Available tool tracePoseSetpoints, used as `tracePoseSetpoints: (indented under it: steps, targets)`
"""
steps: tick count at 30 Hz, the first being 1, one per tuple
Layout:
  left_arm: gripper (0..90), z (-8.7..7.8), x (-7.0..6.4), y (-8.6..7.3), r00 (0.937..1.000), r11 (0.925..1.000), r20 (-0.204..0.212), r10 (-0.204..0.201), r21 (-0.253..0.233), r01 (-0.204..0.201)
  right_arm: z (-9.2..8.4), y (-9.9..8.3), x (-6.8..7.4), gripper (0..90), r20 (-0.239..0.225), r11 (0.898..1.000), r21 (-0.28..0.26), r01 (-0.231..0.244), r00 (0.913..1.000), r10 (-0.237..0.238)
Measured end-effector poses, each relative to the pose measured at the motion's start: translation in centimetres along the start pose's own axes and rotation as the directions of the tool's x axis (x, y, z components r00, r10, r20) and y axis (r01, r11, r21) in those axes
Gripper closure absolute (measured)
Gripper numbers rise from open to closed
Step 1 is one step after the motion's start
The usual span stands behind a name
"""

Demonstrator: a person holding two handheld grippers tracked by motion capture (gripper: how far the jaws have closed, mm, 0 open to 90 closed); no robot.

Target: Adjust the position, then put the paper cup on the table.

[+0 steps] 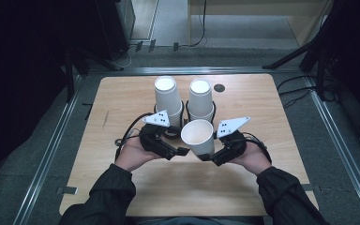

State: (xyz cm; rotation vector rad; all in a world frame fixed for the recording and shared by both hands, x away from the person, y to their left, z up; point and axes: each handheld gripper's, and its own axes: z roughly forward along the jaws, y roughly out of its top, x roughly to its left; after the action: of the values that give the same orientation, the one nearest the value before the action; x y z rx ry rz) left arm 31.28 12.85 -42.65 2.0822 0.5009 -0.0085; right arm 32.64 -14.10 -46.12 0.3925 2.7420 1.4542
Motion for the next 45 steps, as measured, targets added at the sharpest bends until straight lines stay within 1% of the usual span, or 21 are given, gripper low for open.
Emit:
tracePoseSetpoints:
  steps: [3, 4, 5, 7, 9, 12, 14, 16, 19, 20, 21, 26, 29, 31, 35, 36, 37, 39, 41, 43, 45]
  targets:
    - [12.4, -0.2, 0.0, -0.1, 0.9996, 0.9995, 0.025, 0.015, -0.028, -0.015, 0.0, 0.0, 0.1, 23.4, -0.002, 1.0, -0.004, 0.001, 1.0, -0.001]
    - [9.7, -0.1, 0.1, -0.2, 0.9988, 0.9995, 0.048, 0.012, -0.028, -0.01, 0.1, 0.1, 0.1, 23.4, -0.003, 1.0, -0.006, 0.002, 1.0, -0.002]
    - [7.6, 0.0, 0.1, -0.2, 0.9986, 0.9996, 0.053, 0.003, -0.03, -0.001, 0.1, 0.1, 0.2, 23.4, -0.007, 1.0, -0.007, -0.001, 1.0, 0.001]
    - [7.3, 0.2, -0.1, -0.3, 0.9992, 0.9989, 0.04, 0.0, -0.047, 0.002, 0.2, 0.1, 0.2, 23.4, -0.014, 1.0, -0.007, -0.001, 0.9999, 0.001]
    - [2.9, 0.5, 0.0, -0.2, 0.9993, 0.9983, 0.035, -0.012, -0.057, 0.014, 0.3, 0.1, 0.3, 23.4, -0.015, 1.0, -0.009, 0.001, 0.9999, -0.001]
    - [2.4, 0.9, -0.1, -0.2, 0.9995, 0.9963, 0.015, -0.029, -0.08, 0.03, 0.5, 0.1, 0.4, 23.4, -0.024, 1.0, -0.021, 0.0, 0.9997, -0.001]
    - [1.5, 1.1, -0.2, -0.2, 0.9996, 0.9952, 0.007, -0.028, -0.094, 0.029, 0.7, 0.3, 0.5, 23.4, -0.036, 0.999, -0.034, -0.004, 0.9993, 0.003]
    - [1.4, 1.3, -0.3, -0.2, 0.9997, 0.9957, 0.002, -0.025, -0.089, 0.025, 1.0, 0.4, 0.5, 23.4, -0.044, 0.999, -0.047, -0.006, 0.999, 0.004]
    - [1.4, 1.5, -0.6, -0.1, 0.9998, 0.9939, 0.006, -0.019, -0.109, 0.02, 1.5, 0.4, 0.8, 23.4, -0.051, 1.0, -0.03, -0.003, 0.9987, 0.002]
    - [1.4, 1.6, -0.6, 0.0, 0.9996, 0.9932, 0.023, -0.017, -0.115, 0.019, 1.6, 0.4, 0.9, 23.4, -0.051, 1.0, -0.024, -0.003, 0.9987, 0.002]
    - [1.4, 1.7, -0.6, 0.1, 0.9995, 0.9929, 0.023, -0.02, -0.117, 0.022, 1.7, 0.4, 0.9, 23.4, -0.055, 1.0, -0.022, 0.0, 0.9985, -0.001]
    - [1.4, 2.3, -0.8, 0.2, 0.9992, 0.9941, 0.037, -0.016, -0.107, 0.02, 2.5, 0.4, 1.1, 23.4, -0.071, 1.0, -0.006, 0.001, 0.9974, -0.001]
    - [1.9, 2.5, -0.9, 0.2, 0.9997, 0.995, 0.025, -0.007, -0.1, 0.01, 2.7, 0.4, 1.2, 23.4, -0.078, 1.0, 0.004, 0.0, 0.997, 0.001]
    - [6.2, 2.4, -1.0, 0.1, 0.9998, 0.9941, 0.018, -0.003, -0.108, 0.005, 2.8, 0.3, 1.2, 23.4, -0.079, 1.0, 0.005, 0.0, 0.9969, 0.0]
    - [10.2, 2.4, -1.3, 0.1, 1.0, 0.9946, 0.008, 0.005, -0.103, -0.004, 2.7, 0.3, 1.3, 23.5, -0.079, 1.0, 0.009, 0.005, 0.9968, -0.004]
    - [11.1, 2.4, -1.2, 0.1, 0.9997, 0.9955, 0.024, 0.002, -0.095, 0.0, 2.7, 0.3, 1.2, 23.4, -0.091, 1.0, 0.012, -0.003, 0.9958, 0.004]
    - [11.8, 2.4, -1.0, 0.0, 0.9997, 0.9959, 0.024, 0.0, -0.09, 0.002, 2.7, 0.3, 1.2, 23.4, -0.1, 1.0, 0.023, -0.01, 0.995, 0.012]
    - [13.4, 2.3, -0.8, -0.1, 0.9993, 0.9957, 0.035, -0.013, -0.091, 0.016, 2.8, 0.3, 1.2, 23.1, -0.092, 1.0, 0.025, -0.012, 0.9956, 0.014]
    - [14.4, 2.1, -0.7, -0.1, 0.9994, 0.9956, 0.032, -0.013, -0.092, 0.016, 3.0, 0.3, 1.2, 22.0, -0.092, 0.999, 0.027, -0.028, 0.9953, 0.03]
    - [14.7, 2.0, -0.7, -0.1, 0.9997, 0.9959, 0.023, -0.005, -0.09, 0.008, 3.1, 0.4, 1.2, 15.6, -0.104, 0.998, 0.038, -0.045, 0.9933, 0.049]
    - [14.9, 1.8, -0.7, -0.1, 0.9999, 0.9961, 0.015, 0.002, -0.088, 0.0, 3.2, 0.4, 1.3, 14.0, -0.085, 0.997, 0.046, -0.057, 0.9945, 0.061]
